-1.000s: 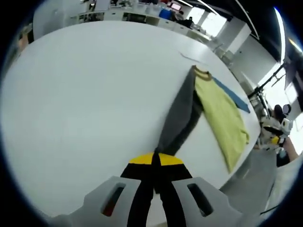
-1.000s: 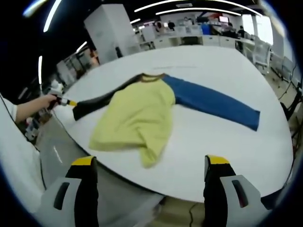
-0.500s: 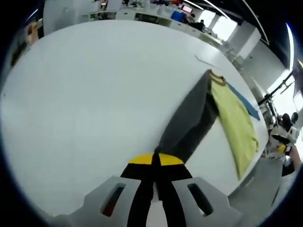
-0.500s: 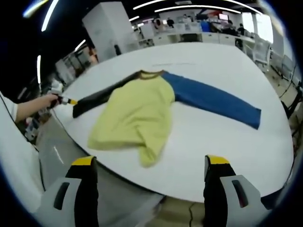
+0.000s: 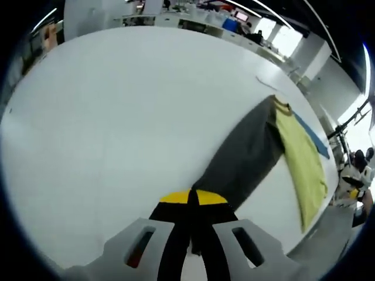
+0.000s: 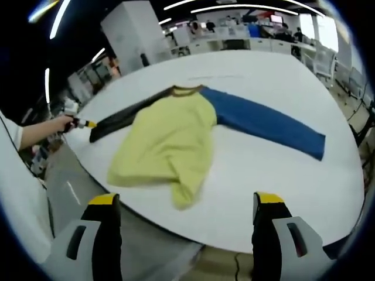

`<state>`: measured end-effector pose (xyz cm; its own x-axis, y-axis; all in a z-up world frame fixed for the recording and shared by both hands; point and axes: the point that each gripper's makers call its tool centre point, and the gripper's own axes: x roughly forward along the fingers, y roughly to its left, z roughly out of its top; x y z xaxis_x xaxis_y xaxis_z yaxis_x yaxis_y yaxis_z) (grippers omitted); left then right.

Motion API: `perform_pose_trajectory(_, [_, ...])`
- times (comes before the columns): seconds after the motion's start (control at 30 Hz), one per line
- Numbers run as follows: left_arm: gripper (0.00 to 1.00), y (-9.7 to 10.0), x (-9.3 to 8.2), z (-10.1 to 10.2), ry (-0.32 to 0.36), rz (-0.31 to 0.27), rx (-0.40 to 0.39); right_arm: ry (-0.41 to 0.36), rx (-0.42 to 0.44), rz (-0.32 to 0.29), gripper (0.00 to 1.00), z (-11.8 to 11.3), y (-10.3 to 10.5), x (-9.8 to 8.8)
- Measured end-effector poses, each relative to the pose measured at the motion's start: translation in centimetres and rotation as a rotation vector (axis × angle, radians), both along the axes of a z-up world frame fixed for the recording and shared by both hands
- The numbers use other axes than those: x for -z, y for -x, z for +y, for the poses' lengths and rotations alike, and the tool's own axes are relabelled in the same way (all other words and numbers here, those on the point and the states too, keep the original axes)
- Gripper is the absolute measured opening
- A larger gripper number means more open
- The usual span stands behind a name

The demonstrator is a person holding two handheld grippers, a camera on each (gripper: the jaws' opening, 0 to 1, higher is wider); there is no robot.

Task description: Fold the garment on the visible template until the final outline fits inside the template.

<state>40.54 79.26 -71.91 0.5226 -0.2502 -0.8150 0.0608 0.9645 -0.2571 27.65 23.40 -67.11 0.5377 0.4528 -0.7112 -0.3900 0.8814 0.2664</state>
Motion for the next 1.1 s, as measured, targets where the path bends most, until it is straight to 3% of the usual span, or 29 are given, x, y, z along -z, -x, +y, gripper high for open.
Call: perform_pose_trajectory(1.1, [0.00,-2.1,2.4,1.8,-0.018,0.036,-0.043,-0.003,0.005,0.022,0.93,0.5,-1.1,0.7])
